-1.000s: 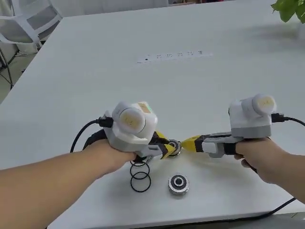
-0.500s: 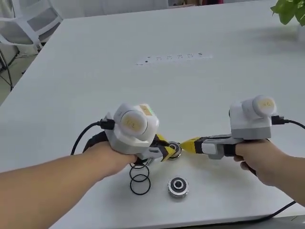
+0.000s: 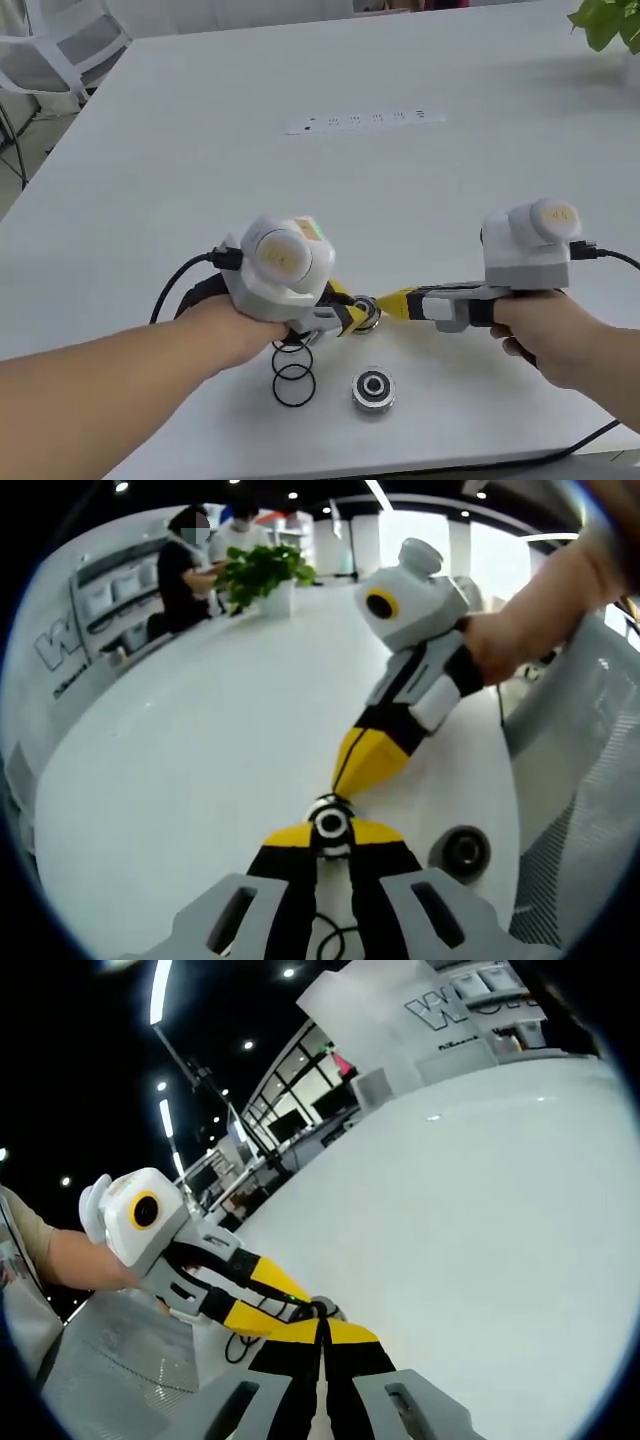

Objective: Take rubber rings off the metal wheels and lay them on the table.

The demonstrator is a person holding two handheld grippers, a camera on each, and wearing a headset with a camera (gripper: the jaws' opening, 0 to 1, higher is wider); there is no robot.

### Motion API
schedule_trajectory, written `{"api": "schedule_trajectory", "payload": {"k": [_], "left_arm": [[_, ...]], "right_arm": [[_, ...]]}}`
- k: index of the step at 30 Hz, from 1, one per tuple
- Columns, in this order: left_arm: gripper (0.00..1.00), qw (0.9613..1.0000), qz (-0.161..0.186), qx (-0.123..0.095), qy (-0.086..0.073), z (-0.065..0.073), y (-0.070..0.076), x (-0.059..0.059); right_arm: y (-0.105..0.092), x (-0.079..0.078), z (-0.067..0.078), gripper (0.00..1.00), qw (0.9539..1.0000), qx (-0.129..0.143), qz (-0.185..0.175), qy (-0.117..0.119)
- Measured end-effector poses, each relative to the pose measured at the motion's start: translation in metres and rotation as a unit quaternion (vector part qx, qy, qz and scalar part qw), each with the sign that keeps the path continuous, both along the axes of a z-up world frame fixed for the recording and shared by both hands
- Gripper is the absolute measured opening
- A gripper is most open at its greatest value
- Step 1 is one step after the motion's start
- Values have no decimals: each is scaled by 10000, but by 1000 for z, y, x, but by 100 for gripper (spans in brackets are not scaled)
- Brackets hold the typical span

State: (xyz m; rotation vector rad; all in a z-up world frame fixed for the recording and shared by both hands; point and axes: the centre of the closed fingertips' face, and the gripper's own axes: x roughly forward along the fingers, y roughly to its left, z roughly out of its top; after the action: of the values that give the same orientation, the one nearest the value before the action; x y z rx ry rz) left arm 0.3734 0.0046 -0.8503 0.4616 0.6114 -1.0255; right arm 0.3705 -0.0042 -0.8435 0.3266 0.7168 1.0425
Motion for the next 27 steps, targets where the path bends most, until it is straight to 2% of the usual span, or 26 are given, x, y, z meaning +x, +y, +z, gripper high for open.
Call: {"api": "schedule_trajectory", "payload": {"k": [25, 26, 27], "left_arm": [[11, 10000, 19, 37, 0, 1, 0, 0], [11, 10000, 19, 37, 0, 1, 0, 0], [11, 10000, 7, 30, -12, 1, -1, 0]], "right_arm": [[12, -7, 4, 0, 9997, 84, 209, -8], [15, -9, 7, 0, 9995, 196, 247, 26], [24, -8, 22, 0, 9974, 614, 337, -139]]}}
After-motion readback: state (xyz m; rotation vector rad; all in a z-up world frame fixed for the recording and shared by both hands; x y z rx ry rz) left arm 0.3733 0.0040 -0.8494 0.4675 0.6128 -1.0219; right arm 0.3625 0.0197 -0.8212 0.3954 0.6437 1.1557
